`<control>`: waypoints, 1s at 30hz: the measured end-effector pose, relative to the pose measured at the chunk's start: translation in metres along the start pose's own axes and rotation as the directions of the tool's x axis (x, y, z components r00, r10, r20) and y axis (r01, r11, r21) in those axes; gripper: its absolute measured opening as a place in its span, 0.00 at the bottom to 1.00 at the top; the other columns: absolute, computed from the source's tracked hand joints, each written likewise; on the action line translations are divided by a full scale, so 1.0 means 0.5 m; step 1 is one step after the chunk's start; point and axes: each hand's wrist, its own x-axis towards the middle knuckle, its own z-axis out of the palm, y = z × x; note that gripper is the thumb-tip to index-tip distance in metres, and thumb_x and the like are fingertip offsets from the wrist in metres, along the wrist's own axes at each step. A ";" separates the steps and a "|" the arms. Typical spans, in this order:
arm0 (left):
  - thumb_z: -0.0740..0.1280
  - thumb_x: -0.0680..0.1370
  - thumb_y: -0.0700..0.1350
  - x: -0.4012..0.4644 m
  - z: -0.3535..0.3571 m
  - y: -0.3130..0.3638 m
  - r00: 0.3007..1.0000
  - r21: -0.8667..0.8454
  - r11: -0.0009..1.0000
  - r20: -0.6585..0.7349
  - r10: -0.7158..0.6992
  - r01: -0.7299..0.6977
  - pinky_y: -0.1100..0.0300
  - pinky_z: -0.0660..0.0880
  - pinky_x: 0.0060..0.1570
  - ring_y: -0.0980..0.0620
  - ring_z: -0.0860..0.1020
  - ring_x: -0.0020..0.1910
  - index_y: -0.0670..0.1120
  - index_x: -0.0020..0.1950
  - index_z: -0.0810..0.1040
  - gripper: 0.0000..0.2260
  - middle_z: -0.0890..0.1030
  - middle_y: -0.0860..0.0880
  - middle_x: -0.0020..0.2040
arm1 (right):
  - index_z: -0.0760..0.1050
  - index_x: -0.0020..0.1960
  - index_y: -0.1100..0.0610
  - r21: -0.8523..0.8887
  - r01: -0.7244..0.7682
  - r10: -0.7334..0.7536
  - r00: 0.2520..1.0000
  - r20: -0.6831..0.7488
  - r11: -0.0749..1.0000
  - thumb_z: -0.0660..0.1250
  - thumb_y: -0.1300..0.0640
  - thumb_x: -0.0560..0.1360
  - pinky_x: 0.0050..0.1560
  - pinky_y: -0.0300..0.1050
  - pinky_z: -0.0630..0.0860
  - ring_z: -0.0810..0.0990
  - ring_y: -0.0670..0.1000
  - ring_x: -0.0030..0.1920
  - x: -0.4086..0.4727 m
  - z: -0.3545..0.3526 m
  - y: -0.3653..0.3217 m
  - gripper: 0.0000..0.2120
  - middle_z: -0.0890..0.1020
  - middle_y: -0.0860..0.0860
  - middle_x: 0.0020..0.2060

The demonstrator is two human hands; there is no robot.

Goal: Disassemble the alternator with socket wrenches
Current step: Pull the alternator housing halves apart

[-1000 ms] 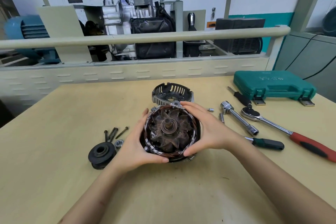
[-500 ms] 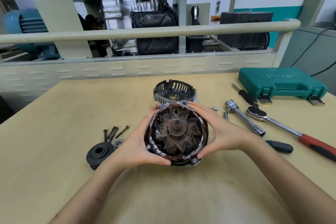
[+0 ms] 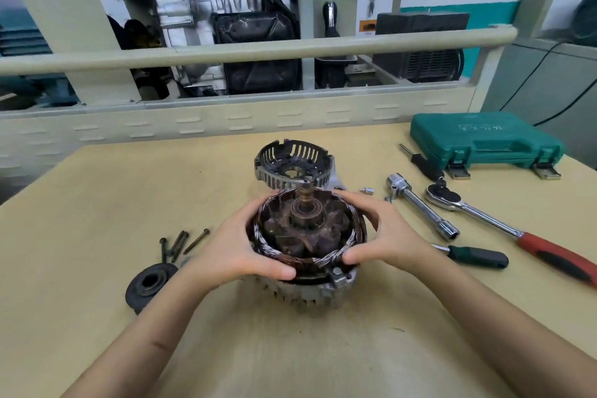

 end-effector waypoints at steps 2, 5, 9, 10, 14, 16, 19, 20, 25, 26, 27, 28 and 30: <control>0.76 0.47 0.53 0.004 0.003 0.002 0.999 -0.042 0.998 0.013 -0.038 0.039 0.78 0.70 0.43 0.70 0.76 0.51 0.60 0.58 0.69 0.40 0.78 0.70 0.50 | 0.72 0.60 0.45 0.039 -0.045 0.045 0.999 -0.002 0.998 0.74 0.43 0.49 0.65 0.46 0.69 0.74 0.44 0.62 0.005 -0.001 0.003 0.39 0.77 0.45 0.59; 0.76 0.48 0.52 0.009 0.006 0.003 0.996 -0.092 0.992 0.028 -0.080 0.083 0.78 0.71 0.41 0.70 0.77 0.48 0.59 0.55 0.70 0.36 0.80 0.68 0.47 | 0.70 0.56 0.40 0.037 -0.085 0.083 0.996 0.042 0.996 0.73 0.41 0.51 0.59 0.33 0.70 0.75 0.37 0.58 0.012 -0.007 0.003 0.34 0.77 0.39 0.56; 0.75 0.51 0.53 0.017 -0.011 0.006 0.986 -0.102 0.985 0.102 -0.129 0.140 0.75 0.72 0.44 0.67 0.78 0.50 0.59 0.57 0.69 0.35 0.79 0.62 0.52 | 0.70 0.64 0.49 -0.016 -0.111 0.112 0.988 0.110 0.994 0.73 0.32 0.49 0.63 0.42 0.70 0.74 0.44 0.61 0.027 -0.017 0.004 0.46 0.77 0.46 0.60; 0.75 0.53 0.52 0.019 -0.019 0.004 0.981 -0.098 0.983 0.133 -0.141 0.154 0.76 0.72 0.44 0.69 0.77 0.50 0.60 0.57 0.69 0.34 0.78 0.64 0.52 | 0.70 0.64 0.49 -0.028 -0.128 0.131 0.984 0.121 0.991 0.72 0.33 0.51 0.63 0.43 0.70 0.74 0.43 0.61 0.032 -0.020 0.003 0.44 0.77 0.45 0.60; 0.76 0.56 0.50 0.021 -0.046 -0.009 0.965 -0.124 0.975 0.211 -0.153 0.182 0.78 0.71 0.42 0.72 0.76 0.48 0.61 0.55 0.67 0.31 0.79 0.69 0.48 | 0.66 0.67 0.48 -0.108 -0.207 0.218 0.970 0.106 0.972 0.68 0.34 0.54 0.56 0.34 0.67 0.70 0.42 0.61 0.052 -0.022 0.001 0.44 0.72 0.43 0.62; 0.80 0.51 0.56 0.018 -0.056 -0.026 0.955 -0.157 0.965 0.243 -0.167 0.209 0.75 0.72 0.47 0.68 0.76 0.54 0.60 0.59 0.67 0.40 0.79 0.68 0.52 | 0.65 0.68 0.47 -0.111 -0.229 0.239 0.967 0.085 0.967 0.69 0.35 0.56 0.60 0.38 0.65 0.69 0.43 0.63 0.062 -0.015 -0.002 0.42 0.70 0.44 0.64; 0.80 0.46 0.62 0.008 -0.062 -0.057 0.947 -0.193 0.947 0.248 -0.205 0.256 0.70 0.72 0.52 0.64 0.76 0.57 0.59 0.63 0.64 0.48 0.75 0.60 0.60 | 0.62 0.70 0.44 -0.098 -0.230 0.238 0.967 0.086 0.968 0.69 0.30 0.53 0.67 0.44 0.64 0.67 0.43 0.66 0.063 -0.001 -0.014 0.48 0.68 0.44 0.68; 0.80 0.44 0.62 0.005 -0.062 -0.067 0.950 -0.203 0.942 0.221 -0.221 0.266 0.70 0.72 0.52 0.65 0.76 0.57 0.59 0.63 0.63 0.50 0.74 0.60 0.61 | 0.59 0.71 0.45 -0.085 -0.237 0.244 0.967 0.074 0.968 0.69 0.27 0.53 0.68 0.44 0.63 0.65 0.43 0.67 0.059 0.003 -0.017 0.52 0.66 0.44 0.69; 0.70 0.57 0.70 0.000 -0.040 -0.079 0.963 -0.390 0.880 0.111 -0.247 0.271 0.66 0.76 0.44 0.63 0.80 0.49 0.55 0.54 0.79 0.31 0.82 0.59 0.51 | 0.57 0.74 0.49 0.258 -0.367 0.390 0.920 -0.044 0.894 0.65 0.28 0.53 0.72 0.49 0.59 0.62 0.45 0.70 -0.009 0.034 -0.014 0.55 0.63 0.43 0.71; 0.65 0.61 0.68 0.001 -0.031 -0.073 0.957 -0.415 0.864 0.073 -0.281 0.285 0.65 0.76 0.43 0.63 0.81 0.46 0.54 0.48 0.82 0.24 0.83 0.58 0.50 | 0.58 0.74 0.49 0.352 -0.365 0.407 0.912 -0.049 0.862 0.66 0.29 0.53 0.72 0.49 0.59 0.63 0.43 0.69 -0.025 0.049 -0.012 0.54 0.65 0.39 0.69; 0.61 0.64 0.65 0.003 -0.024 -0.069 0.952 -0.426 0.857 0.031 -0.305 0.289 0.65 0.76 0.41 0.63 0.81 0.44 0.55 0.44 0.84 0.20 0.84 0.58 0.47 | 0.57 0.74 0.47 0.409 -0.353 0.408 0.911 -0.053 0.842 0.66 0.29 0.53 0.71 0.47 0.58 0.64 0.41 0.68 -0.036 0.066 -0.016 0.54 0.67 0.34 0.65; 0.60 0.65 0.62 0.004 -0.017 -0.066 0.951 -0.434 0.856 0.001 -0.309 0.279 0.68 0.76 0.37 0.64 0.81 0.41 0.57 0.40 0.85 0.17 0.84 0.59 0.43 | 0.56 0.74 0.45 0.436 -0.337 0.401 0.914 -0.060 0.834 0.66 0.27 0.53 0.71 0.45 0.57 0.63 0.39 0.66 -0.041 0.085 -0.019 0.54 0.68 0.29 0.61; 0.61 0.65 0.59 0.000 -0.006 -0.059 0.950 -0.469 0.846 -0.043 -0.309 0.254 0.71 0.74 0.31 0.62 0.82 0.40 0.59 0.38 0.84 0.13 0.84 0.58 0.41 | 0.56 0.73 0.42 0.451 -0.306 0.386 0.917 -0.096 0.838 0.64 0.22 0.51 0.70 0.45 0.58 0.63 0.38 0.67 -0.037 0.113 -0.022 0.55 0.69 0.31 0.63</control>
